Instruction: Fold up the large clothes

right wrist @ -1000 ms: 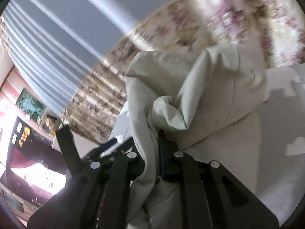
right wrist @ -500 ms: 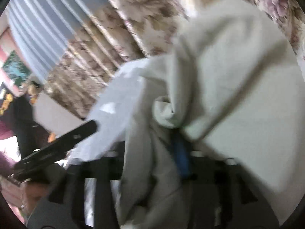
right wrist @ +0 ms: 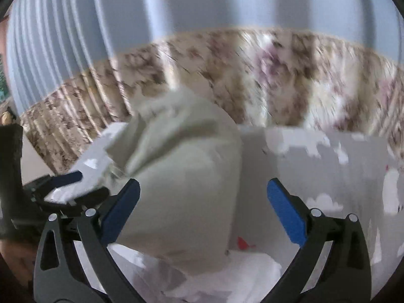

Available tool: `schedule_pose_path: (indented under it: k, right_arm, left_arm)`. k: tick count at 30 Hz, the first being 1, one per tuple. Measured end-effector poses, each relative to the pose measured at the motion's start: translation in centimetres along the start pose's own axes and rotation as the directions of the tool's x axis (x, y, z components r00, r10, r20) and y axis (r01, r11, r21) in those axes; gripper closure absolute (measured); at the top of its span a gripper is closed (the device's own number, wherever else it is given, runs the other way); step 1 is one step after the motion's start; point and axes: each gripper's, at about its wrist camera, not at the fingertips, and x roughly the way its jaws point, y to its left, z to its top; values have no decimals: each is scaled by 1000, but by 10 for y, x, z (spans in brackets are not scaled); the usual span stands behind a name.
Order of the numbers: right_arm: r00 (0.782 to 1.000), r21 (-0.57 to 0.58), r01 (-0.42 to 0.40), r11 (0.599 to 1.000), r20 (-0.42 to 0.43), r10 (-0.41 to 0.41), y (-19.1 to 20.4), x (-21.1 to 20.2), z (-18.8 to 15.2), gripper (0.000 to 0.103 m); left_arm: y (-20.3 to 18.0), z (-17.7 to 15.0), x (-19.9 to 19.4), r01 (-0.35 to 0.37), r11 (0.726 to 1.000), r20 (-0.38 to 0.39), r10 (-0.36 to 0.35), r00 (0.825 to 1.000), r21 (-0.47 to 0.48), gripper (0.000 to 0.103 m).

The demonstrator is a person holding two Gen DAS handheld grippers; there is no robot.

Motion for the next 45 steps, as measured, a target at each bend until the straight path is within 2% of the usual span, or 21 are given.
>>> schedule_pose_path:
  k: [2, 4, 8, 12, 16, 17, 20, 22, 24, 25, 26, 28, 31, 32, 33, 35, 37, 40, 42, 44, 45]
  right_arm:
    - [999, 25, 8, 1000, -33, -7, 0, 18, -11, 3]
    - [998, 38, 0, 999, -67, 3, -1, 25, -24, 3]
    - [986, -67, 19, 998, -164, -30, 22, 60, -52, 7]
    - [980, -158, 107, 982, -148, -130, 37, 77, -65, 3]
    - [979, -161, 119, 980, -148, -143, 39, 85, -69, 3]
    - [979, -160, 115, 980, -150, -139, 38, 84, -66, 3]
    - [986, -112, 46, 993, -155, -63, 29, 65, -43, 6]
    - [997, -80, 18, 997, -71, -24, 23, 38, -15, 4]
    - [999, -55, 12, 998, -30, -14, 20, 30, 11, 3]
    - [1000, -49, 15, 999, -19, -16, 18, 30, 22, 3]
    - [998, -46, 59, 997, -23, -60, 14, 46, 47, 3]
    - [995, -6, 68, 998, -70, -68, 5, 72, 62, 3]
    - [988, 29, 81, 996, -135, -76, -4, 109, 71, 3]
    - [984, 30, 87, 996, -160, -81, -4, 122, 72, 3]
    - [979, 36, 93, 995, -184, -84, -5, 134, 71, 4]
    - [971, 37, 105, 994, -220, -95, -3, 152, 68, 4]
    - [954, 10, 119, 993, -279, -111, 1, 178, 61, 3]
    - [932, -48, 147, 988, -329, -155, 8, 202, 45, 4]
    - [929, -82, 157, 984, -325, -175, 11, 208, 38, 4]
    - [933, -71, 154, 986, -318, -169, 9, 209, 37, 4]
    - [935, -71, 147, 987, -315, -162, 9, 206, 37, 4]
  left_arm:
    - [11, -10, 18, -46, 999, -23, 46, 999, -19, 2]
    - [39, -24, 38, -13, 994, -68, 6, 998, -106, 2]
    - [59, -43, 48, -10, 992, -64, 2, 998, -126, 1]
    - [60, -48, 49, -4, 989, -41, -2, 999, -146, 1]
    - [66, -49, 41, 22, 980, -24, -27, 999, -197, 4]
    - [69, -43, 29, 41, 975, -12, -44, 999, -220, 10]
    - [61, -14, -12, 29, 981, 88, -13, 996, -189, 10]
    - [57, 7, -27, 35, 983, 130, -11, 991, -179, 10]
    - [48, 33, -27, 18, 988, 135, 3, 991, -153, 10]
    - [43, 45, -24, -14, 990, 134, 33, 990, -138, 10]
    - [39, 59, -17, -30, 991, 127, 46, 991, -128, 10]
    - [37, 75, 3, -63, 989, 80, 74, 994, -132, 10]
    - [48, 89, 49, -137, 981, -18, 136, 991, -139, 9]
    - [56, 89, 67, -170, 975, -57, 163, 985, -143, 8]
    - [65, 87, 78, -180, 971, -77, 170, 982, -154, 1]
    - [80, 80, 98, -207, 966, -115, 191, 975, -156, 1]
    - [93, 67, 118, -209, 965, -153, 185, 971, -159, 1]
    - [97, 49, 131, -194, 969, -130, 175, 976, -155, 1]
    - [103, 44, 134, -149, 969, -116, 128, 985, -196, 1]
    - [104, 46, 133, -127, 974, -103, 109, 989, -189, 1]
    - [106, 46, 129, -93, 977, -99, 75, 992, -194, 2]
